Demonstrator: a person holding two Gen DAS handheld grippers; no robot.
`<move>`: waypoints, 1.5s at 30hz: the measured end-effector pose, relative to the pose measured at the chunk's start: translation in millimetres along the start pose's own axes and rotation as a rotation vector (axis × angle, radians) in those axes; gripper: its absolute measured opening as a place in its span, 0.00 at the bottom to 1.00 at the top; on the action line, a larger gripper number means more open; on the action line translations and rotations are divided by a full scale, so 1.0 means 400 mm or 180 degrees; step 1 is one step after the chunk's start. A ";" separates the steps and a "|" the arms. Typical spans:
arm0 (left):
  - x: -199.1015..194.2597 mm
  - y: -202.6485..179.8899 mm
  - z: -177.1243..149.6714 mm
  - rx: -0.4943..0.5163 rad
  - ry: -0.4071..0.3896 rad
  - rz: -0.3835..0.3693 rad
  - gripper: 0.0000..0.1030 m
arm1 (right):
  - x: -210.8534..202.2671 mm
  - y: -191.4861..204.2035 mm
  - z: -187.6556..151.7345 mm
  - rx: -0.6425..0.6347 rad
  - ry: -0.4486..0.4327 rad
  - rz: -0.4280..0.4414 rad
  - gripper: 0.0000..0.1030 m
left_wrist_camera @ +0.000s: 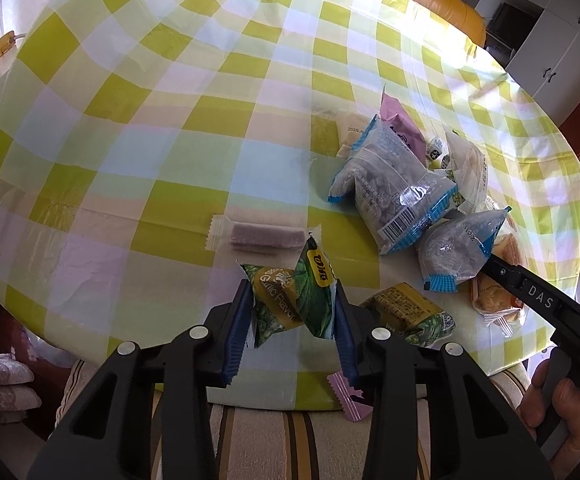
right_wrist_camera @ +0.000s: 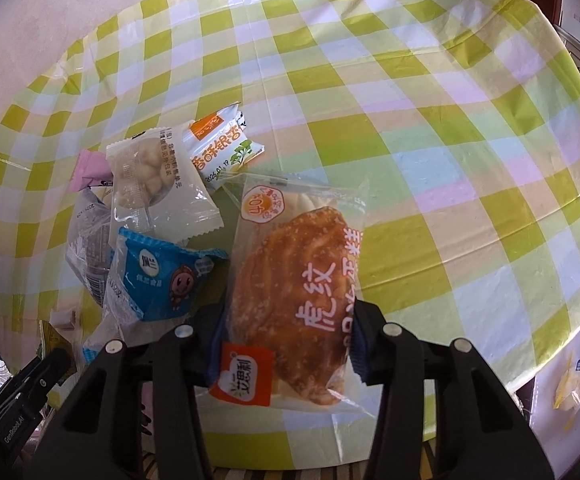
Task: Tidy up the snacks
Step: 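Grasp the green snack bag with the left tool while the right tool grasps the orange-labelled bread bag, then carry both bags over the white box and open both tools to drop them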
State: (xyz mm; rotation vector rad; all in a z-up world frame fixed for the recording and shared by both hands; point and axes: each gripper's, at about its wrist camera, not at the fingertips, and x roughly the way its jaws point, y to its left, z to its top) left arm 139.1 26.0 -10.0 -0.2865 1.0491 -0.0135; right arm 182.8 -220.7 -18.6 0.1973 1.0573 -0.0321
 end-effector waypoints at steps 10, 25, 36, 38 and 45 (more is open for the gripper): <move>-0.059 -0.036 -0.006 0.0111 -0.0202 0.0009 0.36 | -0.070 -0.030 -0.018 -0.0008 -0.0137 0.0032 0.46; -0.109 -0.217 -0.070 0.0572 -0.0232 -0.0245 0.36 | -0.188 -0.182 -0.069 0.0221 -0.0261 0.0011 0.46; -0.106 -0.428 -0.131 0.1116 -0.0086 -0.0576 0.36 | -0.253 -0.355 -0.108 0.0532 -0.0349 -0.0094 0.46; -0.104 -0.466 -0.141 0.1200 -0.0058 -0.0631 0.36 | -0.264 -0.391 -0.114 0.0602 -0.0372 -0.0130 0.46; -0.095 -0.597 -0.176 0.1513 0.0050 -0.0849 0.36 | -0.283 -0.521 -0.143 0.0838 -0.0411 -0.0300 0.46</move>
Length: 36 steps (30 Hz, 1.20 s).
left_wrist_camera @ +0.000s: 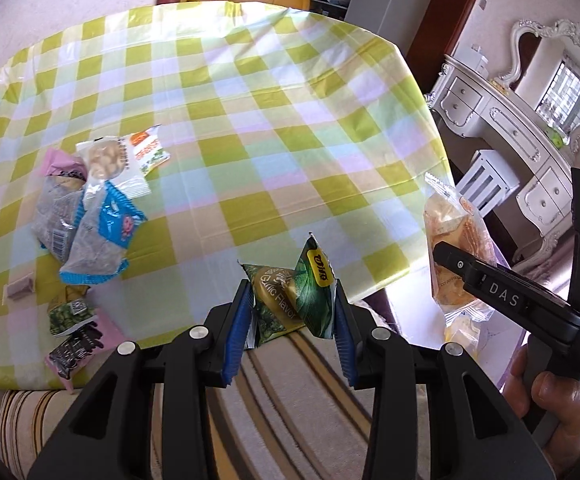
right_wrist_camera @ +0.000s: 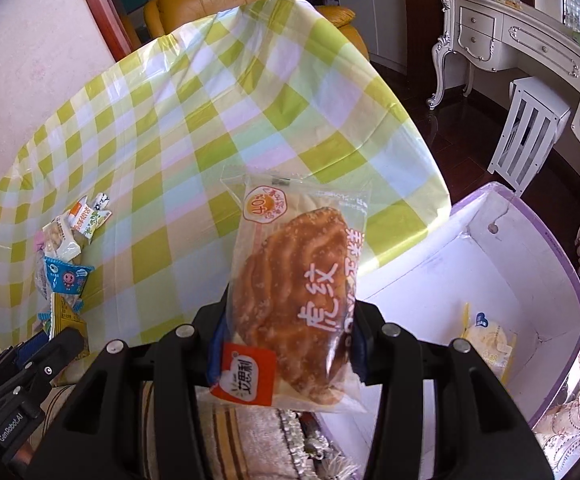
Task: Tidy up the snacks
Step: 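Carry both bags over the white box and open both tools to drop them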
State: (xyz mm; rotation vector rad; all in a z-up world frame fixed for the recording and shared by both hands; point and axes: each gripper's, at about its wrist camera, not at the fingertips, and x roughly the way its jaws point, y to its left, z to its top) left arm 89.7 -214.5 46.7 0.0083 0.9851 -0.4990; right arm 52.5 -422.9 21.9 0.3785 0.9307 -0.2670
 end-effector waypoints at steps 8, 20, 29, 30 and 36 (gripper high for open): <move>0.085 -0.152 0.017 0.0359 0.0229 -0.0293 0.36 | 0.011 -0.136 -0.006 0.0205 0.0007 -0.0252 0.46; 0.222 -0.312 0.018 0.0646 0.0656 -0.0605 0.39 | 0.045 -0.256 -0.021 0.0428 0.0096 -0.0543 0.47; 0.232 -0.315 0.024 0.0563 0.0664 -0.0634 0.53 | 0.024 -0.263 -0.013 0.0420 -0.0016 -0.0666 0.68; 0.229 -0.312 0.024 0.0554 0.0656 -0.0631 0.53 | 0.024 -0.260 -0.013 0.0416 -0.0017 -0.0664 0.68; 0.213 -0.294 0.023 0.0500 0.0619 -0.0628 0.54 | 0.019 -0.242 -0.013 0.0368 -0.0016 -0.0664 0.72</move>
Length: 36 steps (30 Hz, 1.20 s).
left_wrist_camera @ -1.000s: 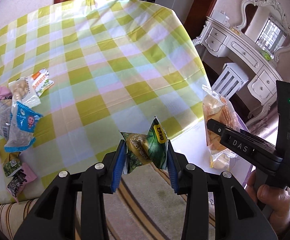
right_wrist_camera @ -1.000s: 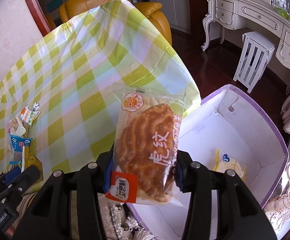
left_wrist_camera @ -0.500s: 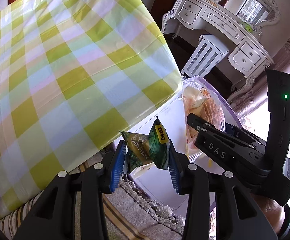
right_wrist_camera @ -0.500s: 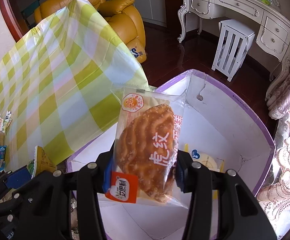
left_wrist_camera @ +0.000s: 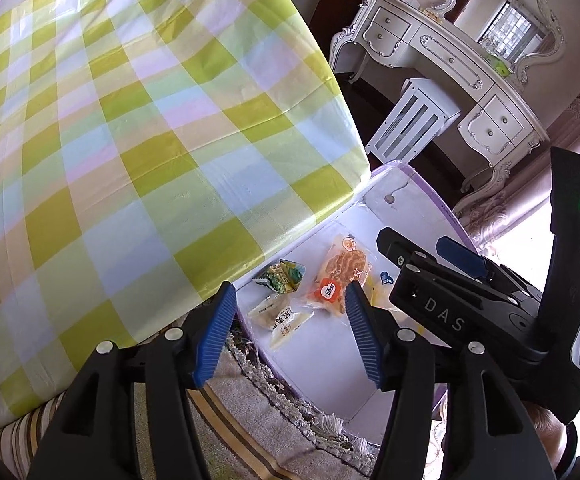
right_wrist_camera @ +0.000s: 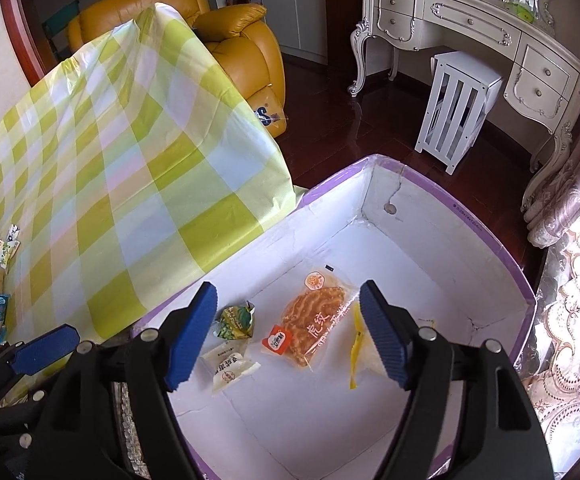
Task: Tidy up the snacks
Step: 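Carry both bags over the white box and open both tools to drop them, then move both open tools back over the snack pile on the table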
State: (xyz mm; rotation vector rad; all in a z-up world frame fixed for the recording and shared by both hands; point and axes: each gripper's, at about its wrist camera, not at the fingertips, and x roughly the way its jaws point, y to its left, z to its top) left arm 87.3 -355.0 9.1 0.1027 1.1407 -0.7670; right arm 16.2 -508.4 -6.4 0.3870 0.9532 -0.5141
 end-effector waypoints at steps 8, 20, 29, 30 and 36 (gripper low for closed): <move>-0.032 0.028 -0.010 -0.0069 -0.0094 0.0012 0.54 | -0.028 0.032 0.003 -0.0086 -0.0050 0.0036 0.73; -0.120 0.144 -0.055 -0.0397 -0.0285 0.0090 0.54 | -0.065 0.136 -0.005 -0.0348 -0.0084 0.0143 0.74; -0.238 0.305 -0.135 -0.0874 -0.0510 0.0266 0.54 | -0.095 0.251 -0.020 -0.0617 -0.0080 0.0326 0.74; -0.252 0.327 -0.148 -0.0941 -0.0526 0.0292 0.54 | -0.098 0.266 -0.022 -0.0653 -0.0080 0.0356 0.74; -0.325 0.458 -0.229 -0.1359 -0.0609 0.0446 0.54 | -0.112 0.364 -0.045 -0.0893 -0.0028 0.0546 0.75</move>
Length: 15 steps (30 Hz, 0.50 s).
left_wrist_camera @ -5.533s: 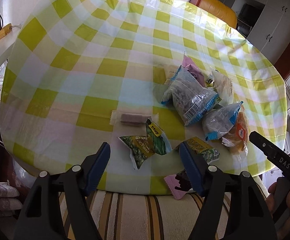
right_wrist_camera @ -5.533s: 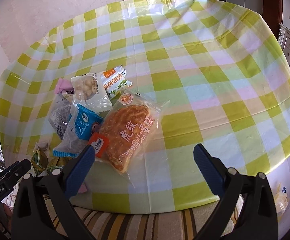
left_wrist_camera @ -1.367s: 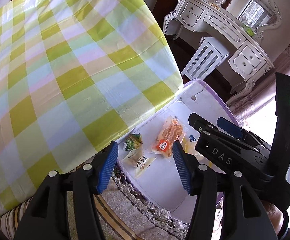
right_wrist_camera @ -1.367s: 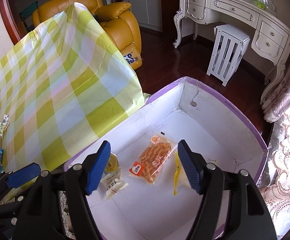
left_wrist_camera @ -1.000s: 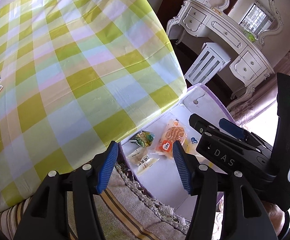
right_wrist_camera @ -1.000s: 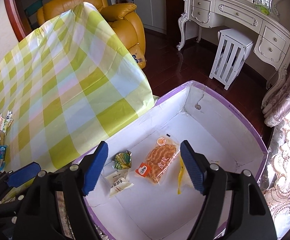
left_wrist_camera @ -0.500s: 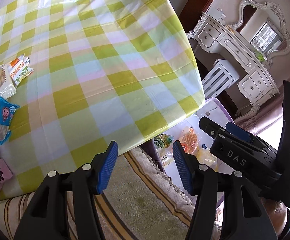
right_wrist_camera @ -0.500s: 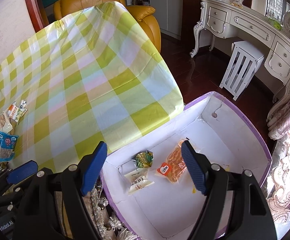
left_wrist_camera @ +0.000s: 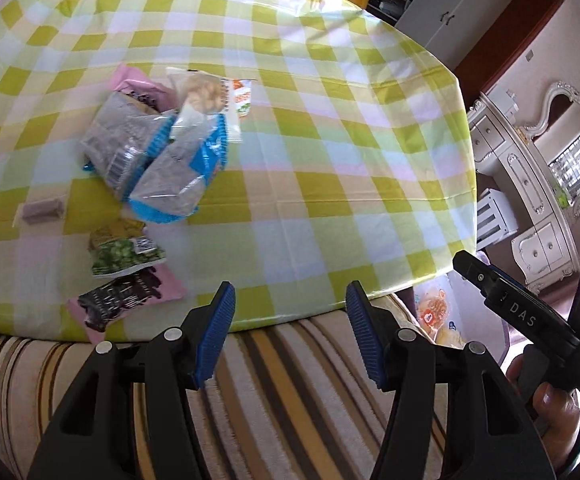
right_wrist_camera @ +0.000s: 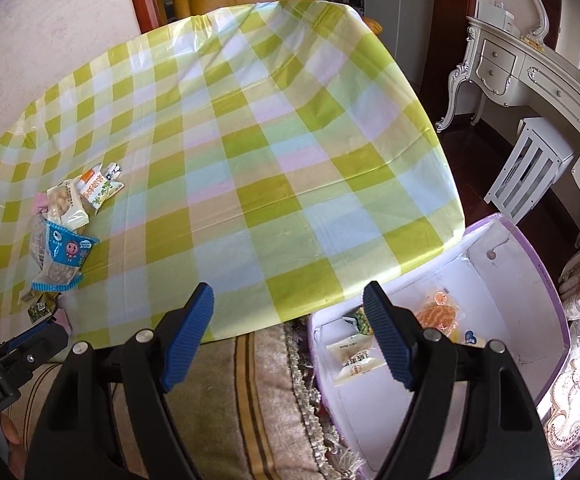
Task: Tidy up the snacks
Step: 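Move both open tools back over the snack pile on the table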
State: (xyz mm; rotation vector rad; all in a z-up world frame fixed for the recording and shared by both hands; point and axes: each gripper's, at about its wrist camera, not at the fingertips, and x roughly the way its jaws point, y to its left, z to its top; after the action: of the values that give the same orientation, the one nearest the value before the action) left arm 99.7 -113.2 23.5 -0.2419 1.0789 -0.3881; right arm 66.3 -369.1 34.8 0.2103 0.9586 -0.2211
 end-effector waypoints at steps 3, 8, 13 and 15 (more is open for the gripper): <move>-0.029 0.067 -0.004 -0.0170 -0.0058 0.0092 0.54 | 0.002 0.048 0.001 -0.0096 0.0020 0.0093 0.75; -0.044 0.158 -0.006 -0.0381 -0.0029 0.0199 0.58 | 0.007 0.137 -0.008 -0.0316 0.0115 0.0304 0.76; -0.050 0.206 -0.004 -0.0346 0.0046 0.0247 0.66 | 0.020 0.225 -0.026 -0.0525 0.0260 0.0512 0.77; -0.053 0.232 -0.002 -0.0372 0.0055 0.0272 0.67 | 0.026 0.257 -0.034 -0.0591 0.0310 0.0575 0.77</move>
State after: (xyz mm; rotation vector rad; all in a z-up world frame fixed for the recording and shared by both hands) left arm 108.0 -20.1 5.2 -0.2957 1.1266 -0.2513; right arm 90.0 -268.1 26.9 0.1365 1.0442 0.0447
